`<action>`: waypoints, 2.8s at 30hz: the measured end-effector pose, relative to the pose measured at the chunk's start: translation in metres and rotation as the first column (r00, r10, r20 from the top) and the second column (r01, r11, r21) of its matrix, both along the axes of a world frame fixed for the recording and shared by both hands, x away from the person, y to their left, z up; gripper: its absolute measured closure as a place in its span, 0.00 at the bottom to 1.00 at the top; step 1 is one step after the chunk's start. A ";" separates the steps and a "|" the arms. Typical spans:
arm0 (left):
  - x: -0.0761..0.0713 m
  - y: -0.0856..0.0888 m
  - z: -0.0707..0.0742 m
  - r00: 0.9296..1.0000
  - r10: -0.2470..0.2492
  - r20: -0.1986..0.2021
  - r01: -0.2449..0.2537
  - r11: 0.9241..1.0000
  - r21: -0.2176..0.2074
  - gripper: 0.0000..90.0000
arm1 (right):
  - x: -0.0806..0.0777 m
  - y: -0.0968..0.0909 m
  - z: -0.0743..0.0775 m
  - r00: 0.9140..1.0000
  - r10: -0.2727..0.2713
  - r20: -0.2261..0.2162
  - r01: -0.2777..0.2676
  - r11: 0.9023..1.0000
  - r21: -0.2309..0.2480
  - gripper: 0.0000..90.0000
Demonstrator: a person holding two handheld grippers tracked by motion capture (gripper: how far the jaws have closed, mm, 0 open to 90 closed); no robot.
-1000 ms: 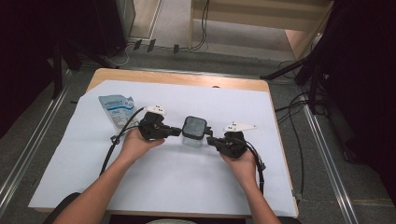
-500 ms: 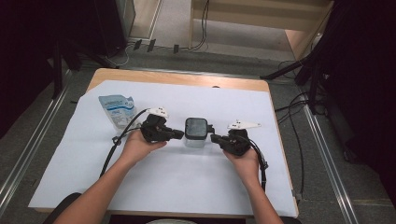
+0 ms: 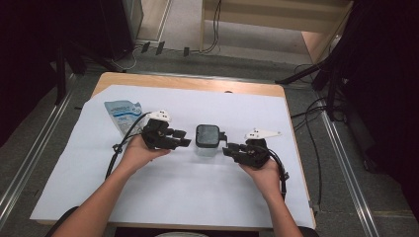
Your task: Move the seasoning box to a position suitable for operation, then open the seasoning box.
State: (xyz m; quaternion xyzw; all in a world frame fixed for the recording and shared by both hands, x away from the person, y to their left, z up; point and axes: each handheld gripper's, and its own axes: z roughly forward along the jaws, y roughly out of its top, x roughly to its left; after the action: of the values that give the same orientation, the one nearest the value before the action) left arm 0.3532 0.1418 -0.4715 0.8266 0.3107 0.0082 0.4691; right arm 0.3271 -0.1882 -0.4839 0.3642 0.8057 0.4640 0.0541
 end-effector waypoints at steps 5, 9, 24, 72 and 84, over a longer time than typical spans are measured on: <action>-0.003 0.002 0.004 0.999 -0.009 0.033 0.008 1.000 0.009 0.59 | -0.002 -0.008 0.002 1.000 0.003 0.006 -0.003 1.000 -0.014 0.69; -0.004 0.001 0.005 0.999 -0.027 0.033 0.027 1.000 -0.011 0.60 | -0.001 -0.013 0.002 1.000 0.009 0.027 -0.008 0.999 -0.032 0.70; 0.011 -0.015 0.006 0.989 -0.150 -0.003 0.150 0.989 0.011 0.16 | 0.019 -0.022 0.000 0.998 -0.060 -0.015 0.060 0.998 0.004 1.00; 0.041 -0.046 -0.020 0.965 -0.258 0.046 0.254 0.965 0.069 0.09 | 0.031 -0.003 -0.005 0.998 -0.059 -0.035 0.058 0.998 -0.029 1.00; 0.040 -0.052 -0.023 0.963 -0.265 0.043 0.261 0.961 0.090 0.14 | 0.031 -0.003 -0.005 0.997 -0.062 -0.036 0.061 0.998 -0.030 1.00</action>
State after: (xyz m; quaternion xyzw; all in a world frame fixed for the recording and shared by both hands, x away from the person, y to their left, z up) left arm 0.3937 0.0901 -0.4950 0.8789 0.1846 -0.0186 0.4394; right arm 0.3584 -0.1908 -0.4891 0.3967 0.8015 0.4436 0.0587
